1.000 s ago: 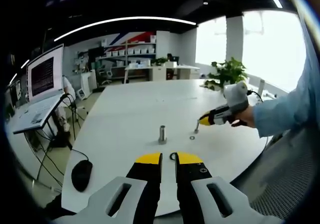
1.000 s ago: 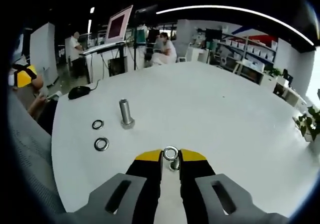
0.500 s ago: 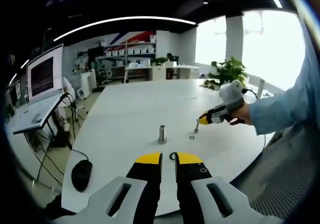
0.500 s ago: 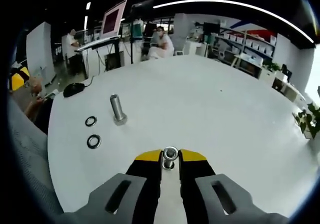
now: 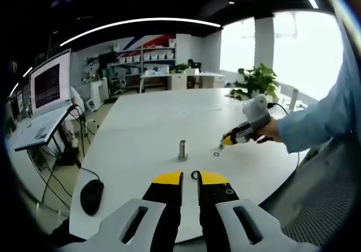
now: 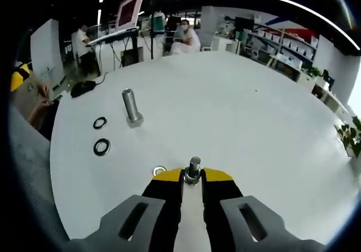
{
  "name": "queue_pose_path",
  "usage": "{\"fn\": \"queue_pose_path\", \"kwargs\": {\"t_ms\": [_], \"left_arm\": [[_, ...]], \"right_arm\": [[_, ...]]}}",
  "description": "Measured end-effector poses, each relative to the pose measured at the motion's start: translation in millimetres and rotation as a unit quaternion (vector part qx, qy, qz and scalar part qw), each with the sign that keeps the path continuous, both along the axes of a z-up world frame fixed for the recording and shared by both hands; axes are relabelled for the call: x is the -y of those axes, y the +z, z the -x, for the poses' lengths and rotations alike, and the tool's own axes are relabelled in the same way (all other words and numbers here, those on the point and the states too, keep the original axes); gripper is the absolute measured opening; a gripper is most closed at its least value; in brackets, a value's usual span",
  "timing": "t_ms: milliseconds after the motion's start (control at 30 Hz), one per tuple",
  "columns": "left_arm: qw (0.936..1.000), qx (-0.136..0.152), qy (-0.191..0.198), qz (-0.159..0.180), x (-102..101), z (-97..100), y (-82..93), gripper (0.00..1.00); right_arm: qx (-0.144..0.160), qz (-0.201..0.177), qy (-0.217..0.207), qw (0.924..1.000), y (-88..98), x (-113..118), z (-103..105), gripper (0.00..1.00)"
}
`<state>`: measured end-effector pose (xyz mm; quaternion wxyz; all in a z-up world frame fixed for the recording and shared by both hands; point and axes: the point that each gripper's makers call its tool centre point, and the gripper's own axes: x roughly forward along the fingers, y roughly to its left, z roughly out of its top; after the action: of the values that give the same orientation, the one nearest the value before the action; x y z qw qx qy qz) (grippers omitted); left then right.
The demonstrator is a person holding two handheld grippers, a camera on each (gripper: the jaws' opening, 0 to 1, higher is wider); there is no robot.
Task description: Place the washer onto the threaded stud by aligning its center hole with the stud, sliding it down to the base, and recovering from edge contact or off-axis alignment until the washer reaches the visible bottom stop.
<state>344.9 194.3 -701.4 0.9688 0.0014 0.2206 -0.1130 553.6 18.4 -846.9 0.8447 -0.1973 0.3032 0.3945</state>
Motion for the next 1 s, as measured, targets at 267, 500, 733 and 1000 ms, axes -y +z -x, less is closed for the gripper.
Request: {"fn": "queue_pose_path", "kwargs": {"t_ms": [267, 500, 733, 1000], "left_arm": [[1.0000, 0.000, 0.000, 0.000, 0, -0.4, -0.4, 0.08], [1.0000, 0.000, 0.000, 0.000, 0, -0.4, -0.5, 0.08], [1.0000, 0.000, 0.000, 0.000, 0, -0.4, -0.3, 0.08], [1.0000, 0.001, 0.001, 0.000, 0, -0.2, 0.2, 0.08]], "right_arm": [[-0.010, 0.016, 0.006, 0.9998, -11.5, 1, 0, 0.09], [-0.016, 0.013, 0.002, 0.9998, -16.2, 1, -2, 0.09], [-0.016, 0.012, 0.002, 0.9998, -13.6, 7, 2, 0.13], [-0.010, 0.003, -0.017, 0.9998, -6.2, 19, 5, 0.16]]}}
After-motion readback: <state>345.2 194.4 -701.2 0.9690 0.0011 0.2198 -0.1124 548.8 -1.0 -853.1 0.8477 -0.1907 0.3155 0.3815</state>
